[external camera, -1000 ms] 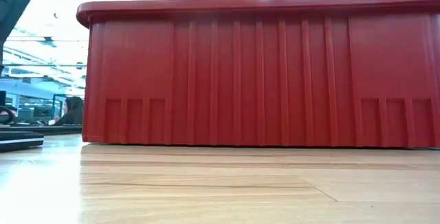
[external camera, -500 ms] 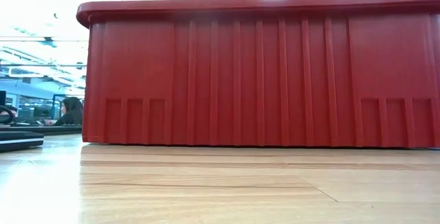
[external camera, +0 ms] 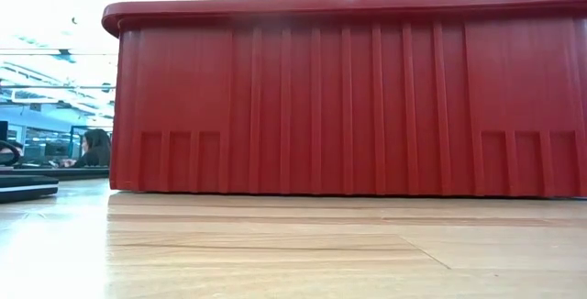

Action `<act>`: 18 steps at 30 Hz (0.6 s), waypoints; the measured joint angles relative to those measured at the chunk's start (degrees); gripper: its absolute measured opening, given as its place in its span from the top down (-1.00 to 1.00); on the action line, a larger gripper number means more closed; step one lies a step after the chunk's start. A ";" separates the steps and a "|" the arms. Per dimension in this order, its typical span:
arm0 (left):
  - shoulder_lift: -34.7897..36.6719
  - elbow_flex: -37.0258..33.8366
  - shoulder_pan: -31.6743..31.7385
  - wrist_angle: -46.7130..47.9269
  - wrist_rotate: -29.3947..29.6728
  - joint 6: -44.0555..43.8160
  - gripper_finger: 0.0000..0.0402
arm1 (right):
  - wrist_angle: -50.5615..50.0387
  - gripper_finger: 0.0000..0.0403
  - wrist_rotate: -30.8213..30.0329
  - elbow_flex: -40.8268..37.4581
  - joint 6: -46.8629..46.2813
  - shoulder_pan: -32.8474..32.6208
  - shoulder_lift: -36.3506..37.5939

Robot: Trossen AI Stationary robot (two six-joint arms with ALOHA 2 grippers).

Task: Pick and place slides into bin
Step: Put the black slipper into the red organizer bin

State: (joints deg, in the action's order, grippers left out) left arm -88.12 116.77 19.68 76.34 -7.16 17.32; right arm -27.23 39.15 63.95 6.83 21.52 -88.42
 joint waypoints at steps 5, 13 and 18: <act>0.00 0.00 0.07 0.12 0.30 -1.03 -0.33 | -0.25 0.00 -1.72 0.01 -0.38 -0.80 -3.99; 0.00 0.00 0.04 0.13 0.28 -0.72 -0.33 | 6.45 0.00 -5.65 0.01 -4.28 -1.34 -4.69; 0.00 0.00 0.03 0.13 0.06 -0.38 -0.33 | 4.58 0.00 -13.32 0.04 -3.09 -1.36 -3.51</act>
State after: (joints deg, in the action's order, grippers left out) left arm -88.12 116.77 19.71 76.47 -7.10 16.94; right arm -22.65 25.83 63.99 3.74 20.16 -91.93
